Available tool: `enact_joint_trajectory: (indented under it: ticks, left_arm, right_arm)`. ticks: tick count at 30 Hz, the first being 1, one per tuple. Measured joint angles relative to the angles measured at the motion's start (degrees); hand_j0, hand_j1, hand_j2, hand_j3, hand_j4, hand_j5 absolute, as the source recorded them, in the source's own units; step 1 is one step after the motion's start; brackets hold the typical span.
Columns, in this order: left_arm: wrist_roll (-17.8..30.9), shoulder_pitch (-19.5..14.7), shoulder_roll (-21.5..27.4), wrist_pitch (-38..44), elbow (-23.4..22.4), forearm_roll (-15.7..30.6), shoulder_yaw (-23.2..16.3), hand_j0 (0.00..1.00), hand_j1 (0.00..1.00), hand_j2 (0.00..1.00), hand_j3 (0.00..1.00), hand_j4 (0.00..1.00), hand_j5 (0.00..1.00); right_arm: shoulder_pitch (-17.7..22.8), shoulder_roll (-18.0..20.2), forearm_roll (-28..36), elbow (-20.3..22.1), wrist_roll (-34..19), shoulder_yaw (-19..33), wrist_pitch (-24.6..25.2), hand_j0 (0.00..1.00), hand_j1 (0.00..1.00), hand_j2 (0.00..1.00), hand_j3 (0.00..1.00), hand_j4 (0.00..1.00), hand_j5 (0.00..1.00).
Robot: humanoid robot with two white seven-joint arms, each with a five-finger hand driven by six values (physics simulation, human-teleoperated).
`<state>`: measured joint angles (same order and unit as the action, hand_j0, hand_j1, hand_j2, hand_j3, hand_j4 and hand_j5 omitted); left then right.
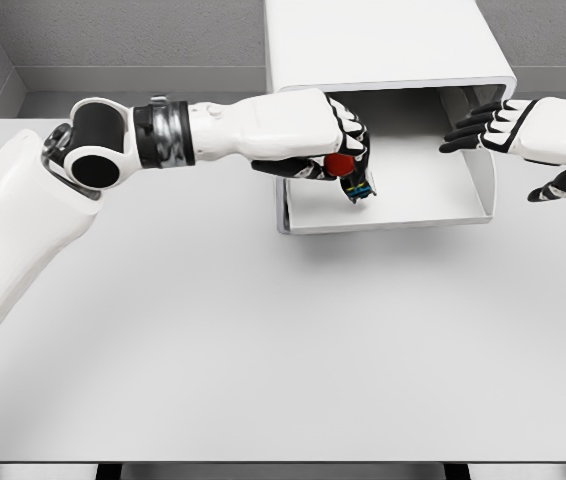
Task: Slide open multi-storey tabletop storage cabinets and put open load switch and slide close multi-storey tabletop storage cabinets
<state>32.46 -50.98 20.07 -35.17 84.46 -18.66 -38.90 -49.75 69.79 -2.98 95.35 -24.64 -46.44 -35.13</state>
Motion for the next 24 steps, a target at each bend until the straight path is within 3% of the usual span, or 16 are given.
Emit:
enact_joint_trajectory:
  ticks: [1,3,4,19,22,24]
  left_arm:
    - [-0.02,0.00,-0.02,0.00,0.00,-0.05,0.00,0.53,0.53,0.53,0.53,0.53,0.53]
    - [-0.08,-0.18,-0.07,0.00,0.00,-0.11,0.03,0.75,0.75,0.75,0.75,0.75,0.75]
    - [-0.10,-0.35,-0.09,-0.01,0.00,-0.16,0.03,0.80,0.80,0.80,0.80,0.80,0.80]
    - [-0.42,-0.70,-0.14,0.01,0.52,-0.51,0.15,0.81,0.81,0.81,0.81,0.81,0.81]
    - [-0.43,-1.49,1.12,0.00,3.06,1.93,0.39,0.81,0.81,0.81,0.81,0.81,0.81]
    - [-0.43,-1.41,4.41,0.01,6.42,5.12,0.67,0.81,0.81,0.81,0.81,0.81,0.81]
  right_arm:
    - [0.00,-0.02,0.00,0.00,0.00,-0.01,0.00,1.00,1.00,1.00,1.00,1.00,1.00]
    - [0.00,-0.05,0.00,0.01,0.00,-0.02,0.00,1.00,1.00,1.00,1.00,1.00,1.00]
    - [0.00,-0.06,0.00,0.01,0.00,-0.03,0.00,1.00,1.00,1.00,1.00,1.00,1.00]
    - [1.14,-0.90,0.09,-0.63,0.05,-0.10,0.00,1.00,1.00,1.00,1.00,1.00,1.00]
    - [2.55,-1.25,0.67,-1.03,0.81,-0.06,-0.02,1.00,1.00,1.00,1.00,1.00,1.00]
    - [3.25,-1.04,1.26,-1.12,2.96,-0.03,-0.01,1.00,1.00,1.00,1.00,1.00,1.00]
